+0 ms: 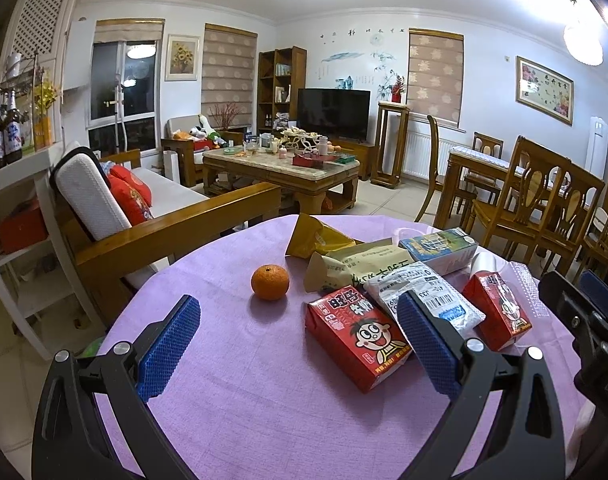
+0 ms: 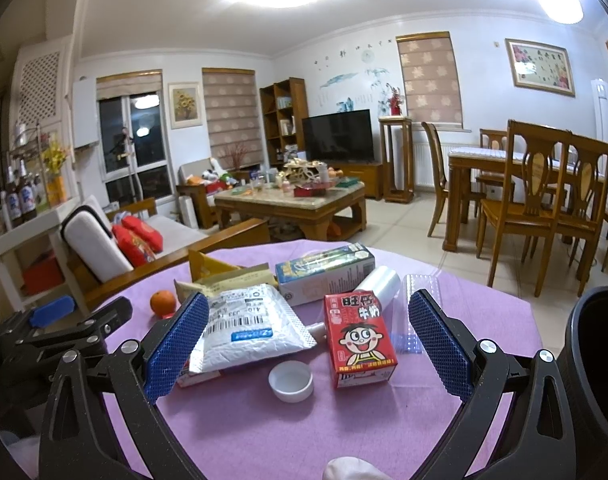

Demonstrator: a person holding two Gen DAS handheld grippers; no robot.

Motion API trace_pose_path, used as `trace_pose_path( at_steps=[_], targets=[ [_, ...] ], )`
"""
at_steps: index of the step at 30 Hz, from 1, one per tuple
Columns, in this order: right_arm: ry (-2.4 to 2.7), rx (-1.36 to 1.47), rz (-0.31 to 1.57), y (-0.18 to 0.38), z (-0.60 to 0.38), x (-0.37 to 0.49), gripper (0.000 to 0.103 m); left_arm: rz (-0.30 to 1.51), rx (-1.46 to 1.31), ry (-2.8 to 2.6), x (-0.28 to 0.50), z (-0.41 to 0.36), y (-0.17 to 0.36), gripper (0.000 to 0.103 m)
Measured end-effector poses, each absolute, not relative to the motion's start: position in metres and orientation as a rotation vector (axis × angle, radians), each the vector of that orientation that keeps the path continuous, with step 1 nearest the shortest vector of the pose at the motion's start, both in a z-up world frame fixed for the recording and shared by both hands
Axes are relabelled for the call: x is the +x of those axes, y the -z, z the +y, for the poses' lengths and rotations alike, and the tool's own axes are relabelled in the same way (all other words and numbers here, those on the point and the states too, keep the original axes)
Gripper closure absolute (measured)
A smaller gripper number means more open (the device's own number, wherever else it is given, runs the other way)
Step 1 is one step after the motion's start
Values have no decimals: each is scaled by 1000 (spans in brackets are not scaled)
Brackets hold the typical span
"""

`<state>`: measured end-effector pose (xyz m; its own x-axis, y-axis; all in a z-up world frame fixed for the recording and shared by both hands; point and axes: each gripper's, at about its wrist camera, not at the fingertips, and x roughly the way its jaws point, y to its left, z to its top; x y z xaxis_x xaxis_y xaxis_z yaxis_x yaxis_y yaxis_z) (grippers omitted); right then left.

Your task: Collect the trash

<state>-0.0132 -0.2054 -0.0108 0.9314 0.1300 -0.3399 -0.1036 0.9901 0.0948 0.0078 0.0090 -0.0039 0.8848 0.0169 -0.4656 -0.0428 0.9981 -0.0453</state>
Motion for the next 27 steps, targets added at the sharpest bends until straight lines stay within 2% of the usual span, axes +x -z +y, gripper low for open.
trace_pose_path(
  at_steps=[27],
  targets=[
    [-121, 85, 357, 11, -207, -13, 4, 481, -52, -30, 8, 8, 4, 5]
  ],
)
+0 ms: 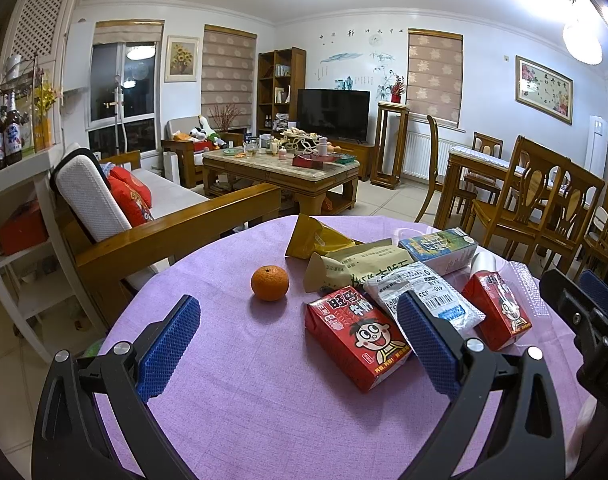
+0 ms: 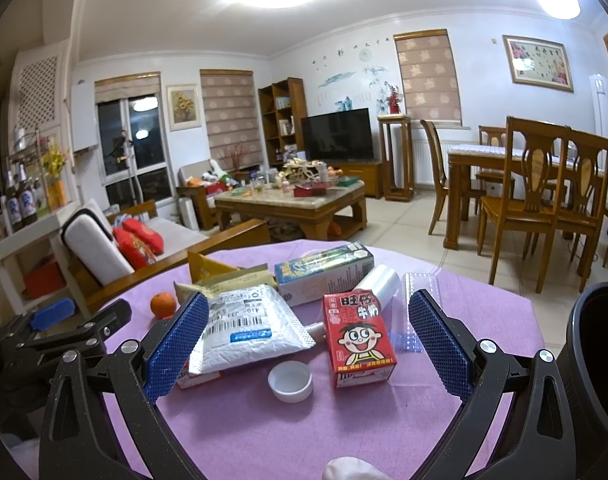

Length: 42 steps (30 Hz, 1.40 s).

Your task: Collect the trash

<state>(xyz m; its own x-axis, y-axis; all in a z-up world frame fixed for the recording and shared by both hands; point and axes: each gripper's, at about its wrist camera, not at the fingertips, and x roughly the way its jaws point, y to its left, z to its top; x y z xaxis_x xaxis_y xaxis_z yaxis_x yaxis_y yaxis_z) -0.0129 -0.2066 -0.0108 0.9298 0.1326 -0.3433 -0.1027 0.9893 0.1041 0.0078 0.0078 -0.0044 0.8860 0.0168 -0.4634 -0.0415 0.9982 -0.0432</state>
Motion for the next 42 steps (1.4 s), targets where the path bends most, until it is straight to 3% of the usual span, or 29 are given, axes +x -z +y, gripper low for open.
trace_pose_path(
  at_steps=[21, 28, 35, 42],
  targets=[
    [-125, 134, 363, 11, -214, -13, 4, 500, -125, 6, 11, 17, 4, 5],
    [-67, 426, 537, 35, -310, 19, 4, 670, -245, 125, 51, 72, 13, 5],
    [-76, 417, 713, 56, -311, 62, 6, 788, -253, 156, 103, 87, 21, 5],
    [-82, 388, 793, 81, -289, 88, 18, 842, -116, 120, 130, 71, 39, 6]
  ],
)
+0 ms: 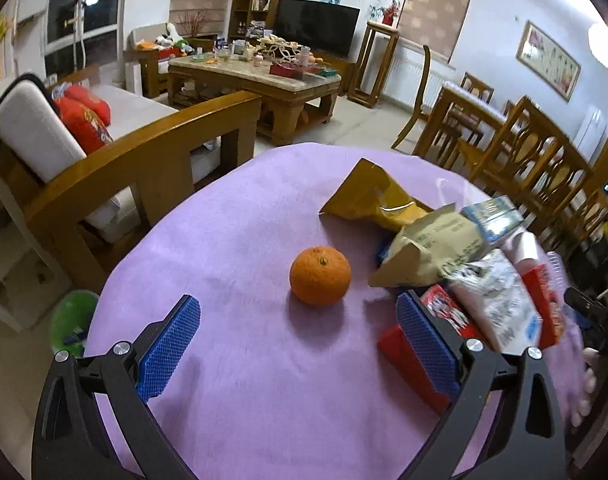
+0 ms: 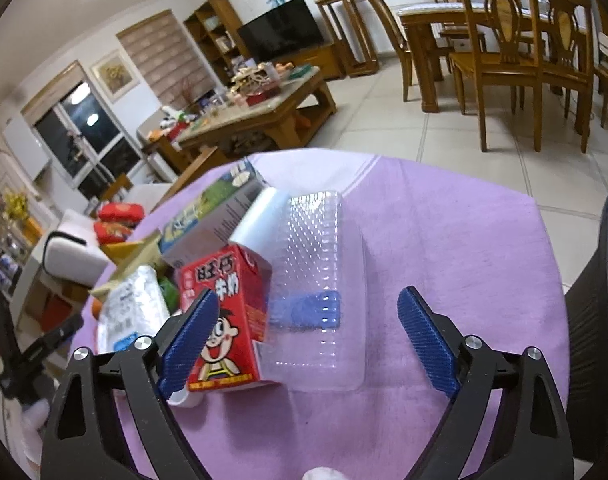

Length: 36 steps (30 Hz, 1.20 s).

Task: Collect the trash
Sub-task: 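Grasp the orange with the left tool while the right tool grasps the clear plastic tray, then carry the orange and tray to the black bin and open both tools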

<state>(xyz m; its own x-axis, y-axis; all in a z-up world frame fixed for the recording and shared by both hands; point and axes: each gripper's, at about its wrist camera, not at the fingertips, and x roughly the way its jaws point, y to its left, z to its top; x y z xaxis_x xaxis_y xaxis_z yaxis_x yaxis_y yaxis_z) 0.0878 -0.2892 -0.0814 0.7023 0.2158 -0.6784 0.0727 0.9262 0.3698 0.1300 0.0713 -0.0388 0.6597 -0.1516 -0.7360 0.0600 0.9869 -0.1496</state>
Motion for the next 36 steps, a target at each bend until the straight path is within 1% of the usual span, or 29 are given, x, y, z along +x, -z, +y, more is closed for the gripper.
trace_pose_path(
  at_steps=[4, 7, 8, 9, 10, 11, 13, 14, 15, 17, 18, 19, 24, 29, 36],
  targets=[
    [-93, 413, 808, 90, -282, 95, 27, 852, -84, 97, 140, 70, 46, 7],
    [-102, 418, 813, 93, -270, 95, 27, 879, -63, 82, 148, 70, 54, 16],
    [-105, 425, 816, 93, -273, 97, 27, 867, -56, 83, 146, 69, 53, 18],
    [-107, 434, 815, 94, -274, 98, 27, 871, -48, 82, 146, 69, 53, 22],
    [-111, 440, 812, 94, -270, 95, 27, 887, -46, 90, 149, 68, 55, 32],
    [-112, 445, 811, 94, -274, 97, 29, 891, -47, 89, 150, 68, 57, 35],
    [-115, 442, 803, 91, -274, 98, 37, 881, -57, 91, 150, 69, 55, 45],
    [-117, 428, 792, 88, -271, 96, 40, 877, -63, 94, 149, 71, 56, 51],
    [-122, 420, 789, 86, -270, 98, 45, 874, -71, 97, 149, 72, 55, 53],
    [-120, 413, 781, 83, -263, 95, 46, 867, -97, 114, 149, 76, 55, 63],
    [-124, 415, 778, 81, -270, 99, 49, 864, -113, 126, 149, 77, 56, 65],
    [-124, 418, 772, 80, -272, 101, 51, 861, -135, 137, 149, 80, 56, 66],
    [-162, 494, 725, 73, -289, 97, 52, 824, -202, 182, 136, 87, 51, 66],
    [-227, 566, 622, 61, -311, 83, 52, 759, -207, 259, 101, 76, 31, 66],
    [-301, 598, 465, 39, -337, 61, 52, 681, -222, 348, 58, 59, 5, 66]
  ],
)
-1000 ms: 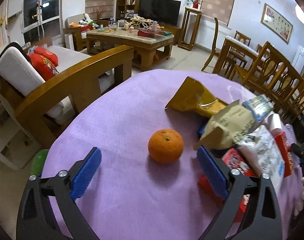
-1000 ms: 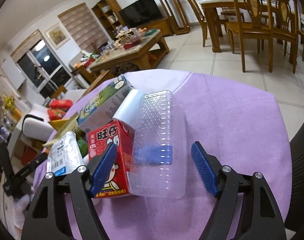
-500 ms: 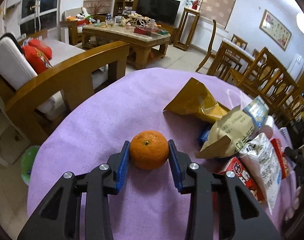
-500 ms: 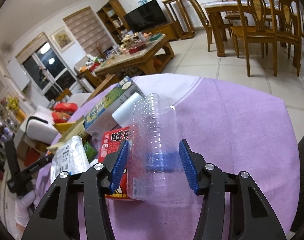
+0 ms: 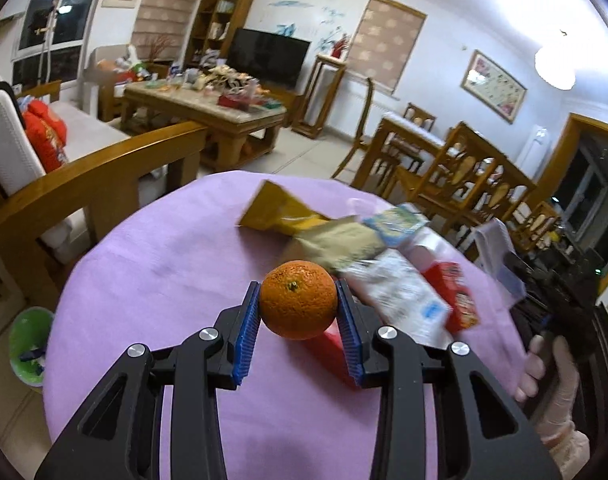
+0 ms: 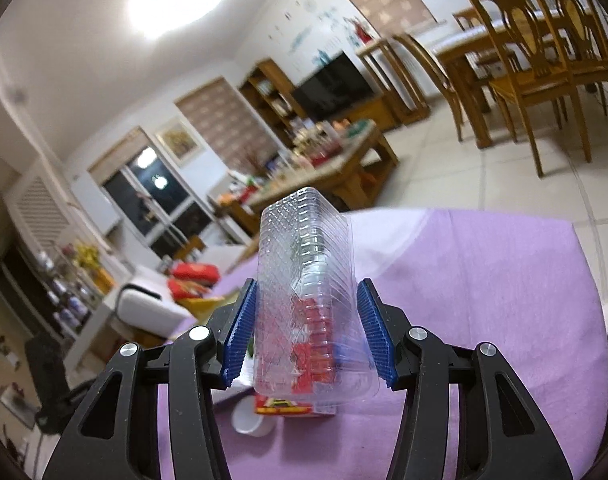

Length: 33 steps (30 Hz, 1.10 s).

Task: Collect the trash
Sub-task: 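Carry the orange and tray to the black bin and open both tools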

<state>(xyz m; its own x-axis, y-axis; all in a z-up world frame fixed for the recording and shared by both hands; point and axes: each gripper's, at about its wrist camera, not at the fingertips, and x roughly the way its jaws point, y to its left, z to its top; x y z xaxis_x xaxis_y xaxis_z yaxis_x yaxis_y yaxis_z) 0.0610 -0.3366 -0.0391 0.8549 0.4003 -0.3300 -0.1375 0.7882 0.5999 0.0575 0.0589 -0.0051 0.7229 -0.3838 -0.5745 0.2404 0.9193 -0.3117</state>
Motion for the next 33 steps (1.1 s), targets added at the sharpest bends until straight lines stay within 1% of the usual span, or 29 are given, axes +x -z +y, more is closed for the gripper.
trace_pose_path(
  at_steps=[2, 6, 10, 13, 15, 16, 19, 20, 25, 29, 33],
  targets=[
    [-323, 592, 414, 31, -339, 47, 52, 667, -219, 381, 47, 47, -1, 66],
    [-372, 637, 380, 17, -350, 17, 52, 657, -189, 460, 32, 12, -12, 66],
    [-370, 630, 322, -10, -376, -27, 52, 641, -148, 541, 22, -31, -22, 66],
    [-305, 594, 288, -35, -420, -67, 51, 643, -131, 644, 18, -81, -28, 66],
    [-253, 587, 284, -39, -450, -85, 51, 644, -121, 700, 15, -108, -30, 66],
    [-208, 584, 286, -42, -472, -98, 51, 648, -106, 747, 13, -134, -31, 66],
    [-81, 568, 300, -35, -522, -128, 51, 663, -77, 842, 7, -189, -26, 66],
    [-52, 576, 311, -31, -536, -136, 51, 673, -55, 893, 3, -219, -22, 66],
    [71, 627, 389, 6, -598, -165, 51, 730, 44, 1031, -8, -316, 1, 66],
    [122, 628, 467, 37, -621, -173, 50, 779, 114, 1062, -6, -368, 23, 66],
    [145, 600, 511, 60, -625, -167, 49, 817, 184, 1057, -9, -394, 37, 66]
  ],
)
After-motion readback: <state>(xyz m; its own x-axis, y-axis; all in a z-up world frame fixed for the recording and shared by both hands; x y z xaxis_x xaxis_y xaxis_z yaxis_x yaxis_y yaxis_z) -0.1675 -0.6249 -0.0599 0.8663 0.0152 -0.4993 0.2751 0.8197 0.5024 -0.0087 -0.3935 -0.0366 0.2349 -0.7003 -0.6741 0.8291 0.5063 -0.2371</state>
